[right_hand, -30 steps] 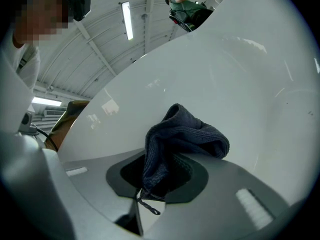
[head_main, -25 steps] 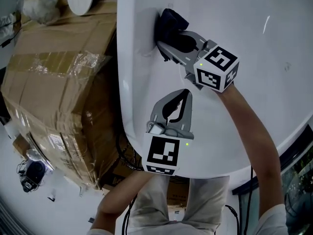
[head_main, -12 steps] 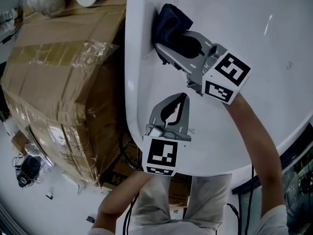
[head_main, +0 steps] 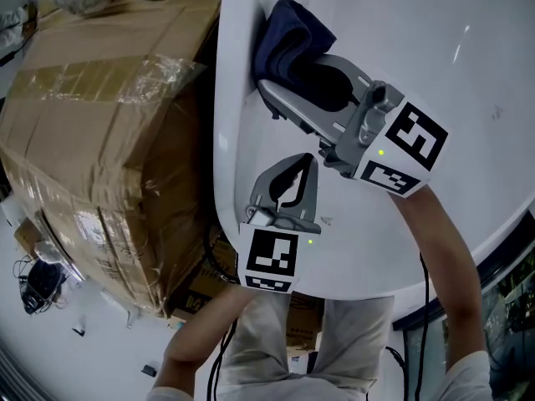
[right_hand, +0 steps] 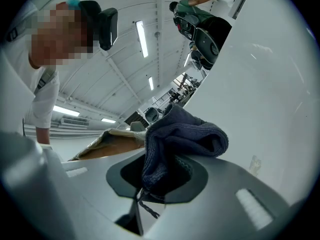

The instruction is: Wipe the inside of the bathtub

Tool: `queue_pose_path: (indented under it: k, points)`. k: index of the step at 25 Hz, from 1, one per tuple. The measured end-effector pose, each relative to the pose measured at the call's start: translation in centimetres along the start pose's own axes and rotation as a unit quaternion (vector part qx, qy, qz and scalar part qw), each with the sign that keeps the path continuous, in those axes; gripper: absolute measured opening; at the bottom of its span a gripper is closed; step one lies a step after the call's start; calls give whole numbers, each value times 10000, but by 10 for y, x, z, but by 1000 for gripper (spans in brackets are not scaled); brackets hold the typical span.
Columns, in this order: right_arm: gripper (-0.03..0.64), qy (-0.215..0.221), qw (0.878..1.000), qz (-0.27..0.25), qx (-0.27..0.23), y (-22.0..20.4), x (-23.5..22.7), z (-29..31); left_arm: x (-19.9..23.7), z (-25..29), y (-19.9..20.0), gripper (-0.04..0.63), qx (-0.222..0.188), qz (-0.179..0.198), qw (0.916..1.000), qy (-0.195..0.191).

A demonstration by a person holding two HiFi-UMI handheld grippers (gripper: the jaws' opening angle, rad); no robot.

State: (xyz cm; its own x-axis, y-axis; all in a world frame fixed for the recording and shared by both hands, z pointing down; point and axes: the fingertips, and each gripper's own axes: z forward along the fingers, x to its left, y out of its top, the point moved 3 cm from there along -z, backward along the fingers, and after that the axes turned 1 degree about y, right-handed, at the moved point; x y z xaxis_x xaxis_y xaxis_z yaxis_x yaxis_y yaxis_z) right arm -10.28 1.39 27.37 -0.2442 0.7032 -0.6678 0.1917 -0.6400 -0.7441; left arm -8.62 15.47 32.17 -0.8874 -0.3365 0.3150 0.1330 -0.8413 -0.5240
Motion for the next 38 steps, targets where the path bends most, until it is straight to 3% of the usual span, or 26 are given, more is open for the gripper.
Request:
queue_pose_path:
  k: [5,10,13,21,38]
  points:
    - [72,363,9991,71,-192,15,2,-9,6,10,-7,0,15,153,9999,-68]
    - [72,-9,9995,-97,-291,12,-14,-33,4,14,-11,0,24,201,9996,-172]
    - [72,-384,9991,-188,28,-15,-33,-46,3,14,-15,-1,75,208,9996,-185]
    - [72,-993,9915,312,778,-110,-66,-67,6,18,-19,-1,94,43,9998,-185]
    - [74,-1852,9672,982,1433,-227,-139,-73,3,31,-31,-2,163,152,9992,-337]
